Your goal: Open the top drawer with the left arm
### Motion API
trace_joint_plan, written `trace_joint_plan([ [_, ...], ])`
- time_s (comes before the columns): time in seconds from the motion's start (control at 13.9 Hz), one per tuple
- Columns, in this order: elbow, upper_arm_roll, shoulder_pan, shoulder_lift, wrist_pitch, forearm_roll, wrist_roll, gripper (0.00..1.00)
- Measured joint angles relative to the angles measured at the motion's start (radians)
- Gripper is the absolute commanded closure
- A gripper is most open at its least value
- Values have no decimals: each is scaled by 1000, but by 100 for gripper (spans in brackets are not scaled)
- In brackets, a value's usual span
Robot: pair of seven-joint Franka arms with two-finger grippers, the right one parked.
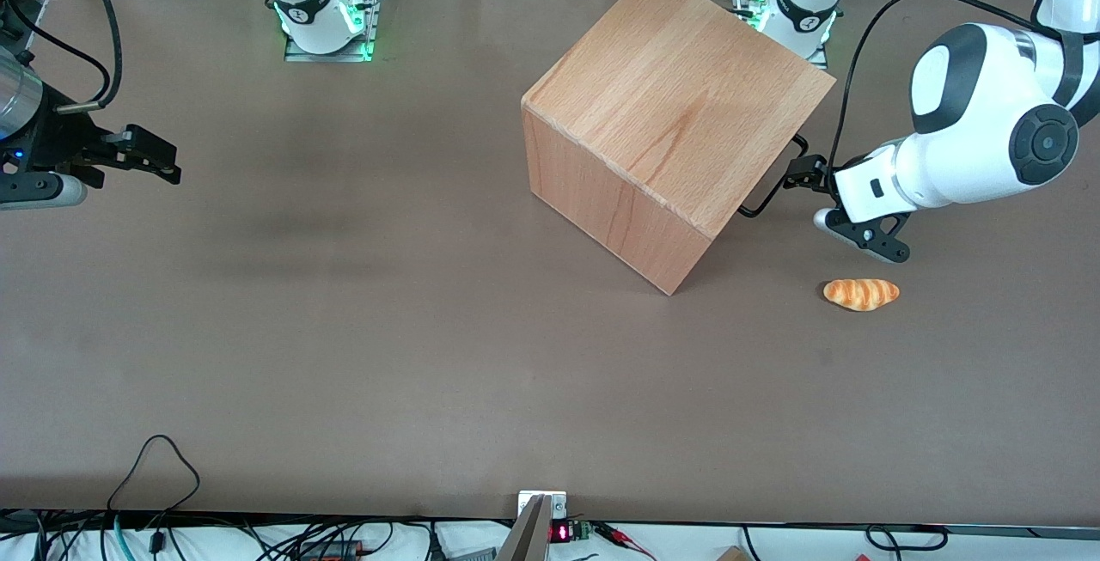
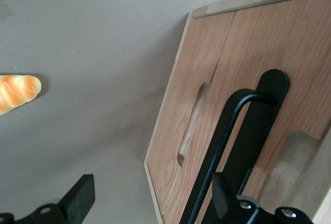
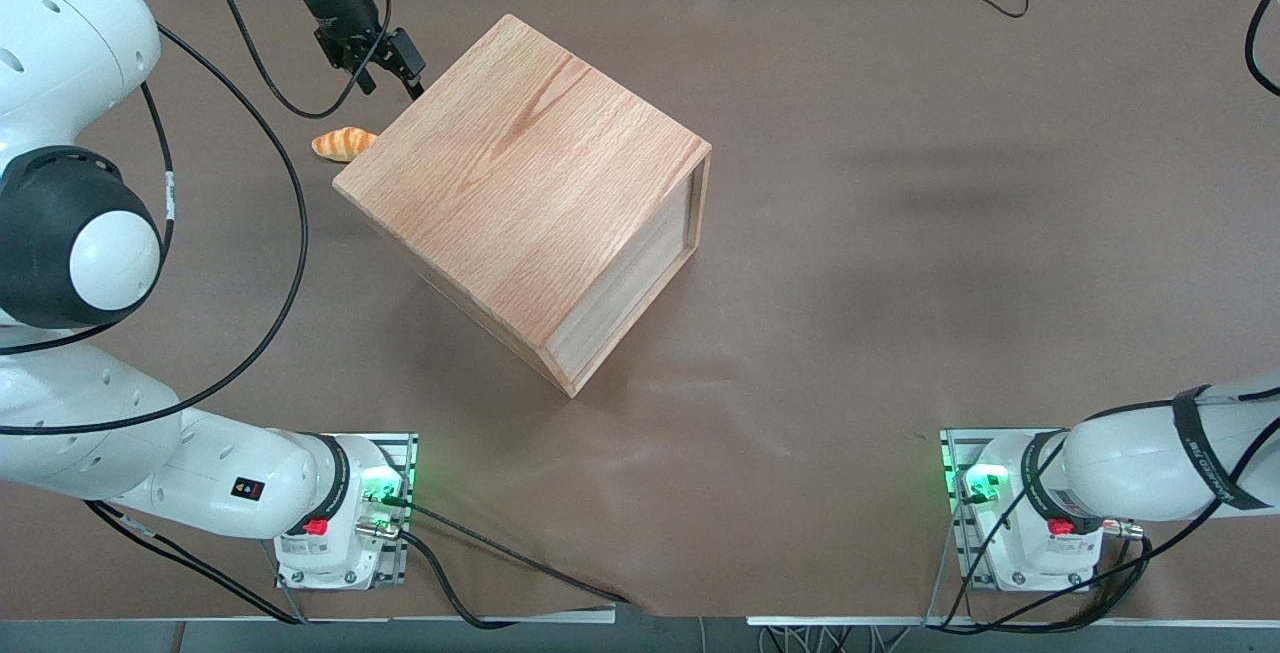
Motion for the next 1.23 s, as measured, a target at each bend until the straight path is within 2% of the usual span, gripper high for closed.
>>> trace_joint_plan([
  [0.14, -17, 1, 0, 1, 4, -24, 35, 0],
  [0.79, -52, -9, 0, 2, 25, -43, 104, 0],
  [1.23, -100, -9, 0, 3, 132, -44, 209, 0],
])
